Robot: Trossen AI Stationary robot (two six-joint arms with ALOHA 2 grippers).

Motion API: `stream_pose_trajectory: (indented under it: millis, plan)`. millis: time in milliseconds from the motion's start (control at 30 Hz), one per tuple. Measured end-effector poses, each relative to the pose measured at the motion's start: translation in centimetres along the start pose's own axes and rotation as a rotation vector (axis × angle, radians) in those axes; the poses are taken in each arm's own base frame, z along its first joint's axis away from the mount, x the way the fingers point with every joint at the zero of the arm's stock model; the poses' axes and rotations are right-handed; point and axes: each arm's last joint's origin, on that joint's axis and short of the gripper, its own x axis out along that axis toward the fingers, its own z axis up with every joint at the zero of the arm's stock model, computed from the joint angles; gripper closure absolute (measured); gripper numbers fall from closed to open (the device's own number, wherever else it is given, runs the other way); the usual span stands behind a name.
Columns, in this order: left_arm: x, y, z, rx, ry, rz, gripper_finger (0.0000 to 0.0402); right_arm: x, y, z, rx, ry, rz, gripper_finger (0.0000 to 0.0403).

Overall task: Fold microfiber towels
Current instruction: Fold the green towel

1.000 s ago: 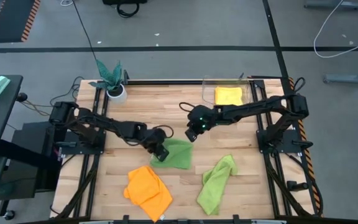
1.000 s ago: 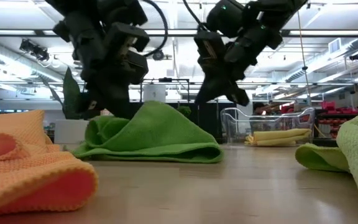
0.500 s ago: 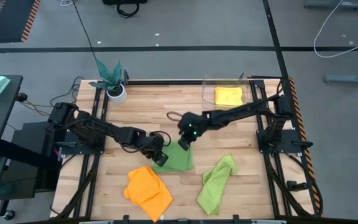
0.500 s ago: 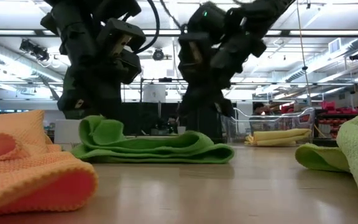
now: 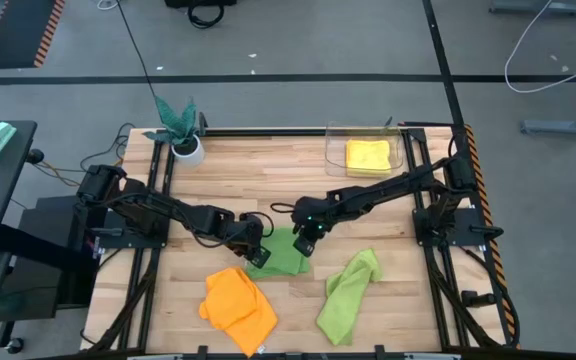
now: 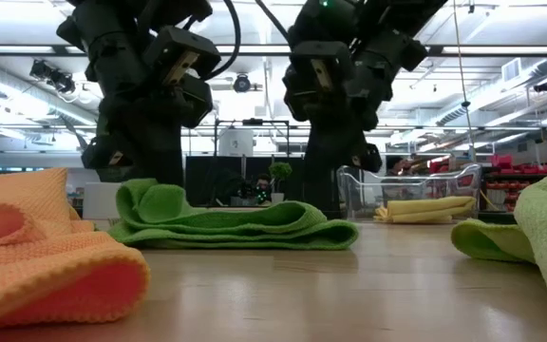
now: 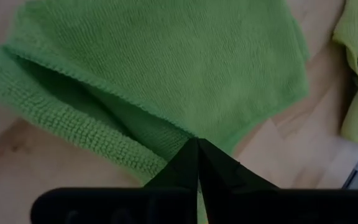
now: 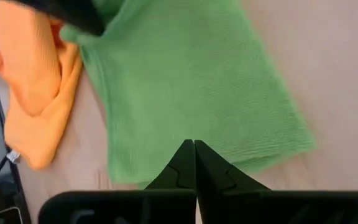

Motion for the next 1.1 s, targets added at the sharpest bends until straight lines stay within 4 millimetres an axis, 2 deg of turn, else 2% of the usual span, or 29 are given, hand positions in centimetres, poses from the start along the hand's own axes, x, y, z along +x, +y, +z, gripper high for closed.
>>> stream_pose_trajectory:
  millis: [167, 300, 433, 567, 767, 933, 1100]
  plan:
    - [0.0, -0.2, -0.5, 0.005, 0.009, -0.007, 0.0391, 0.3, -0.5, 0.0, 0.059, 0.012, -0.017, 0.0403]
    - [0.0, -0.3, -0.6, -0.009, 0.01, -0.01, 0.0395, 0.3, 0.3, -0.8, 0.04, 0.034, -0.012, 0.0401]
    - [0.0, -0.3, -0.6, -0.032, 0.009, -0.013, 0.0381, 0.4, 1.1, -1.9, 0.017, 0.076, -0.024, 0.0389]
    - [0.0, -0.4, -0.4, -0.032, -0.033, -0.006, 0.0379, 0.4, 1.0, -1.8, 0.024, 0.076, -0.027, 0.0373]
    - [-1.6, -0.6, 0.5, -0.025, -0.09, -0.05, 0.0393, 0.3, 1.0, -1.5, 0.072, 0.073, 0.002, 0.0353]
    - [-3.6, -0.9, 1.0, -0.03, -0.132, -0.104, 0.0386, 0.4, 1.3, -1.8, 0.074, 0.086, 0.011, 0.0335]
    - [-3.8, -0.8, 1.0, -0.035, -0.128, -0.095, 0.0379, 0.8, 1.1, -2.6, 0.08, 0.104, 0.011, 0.0317]
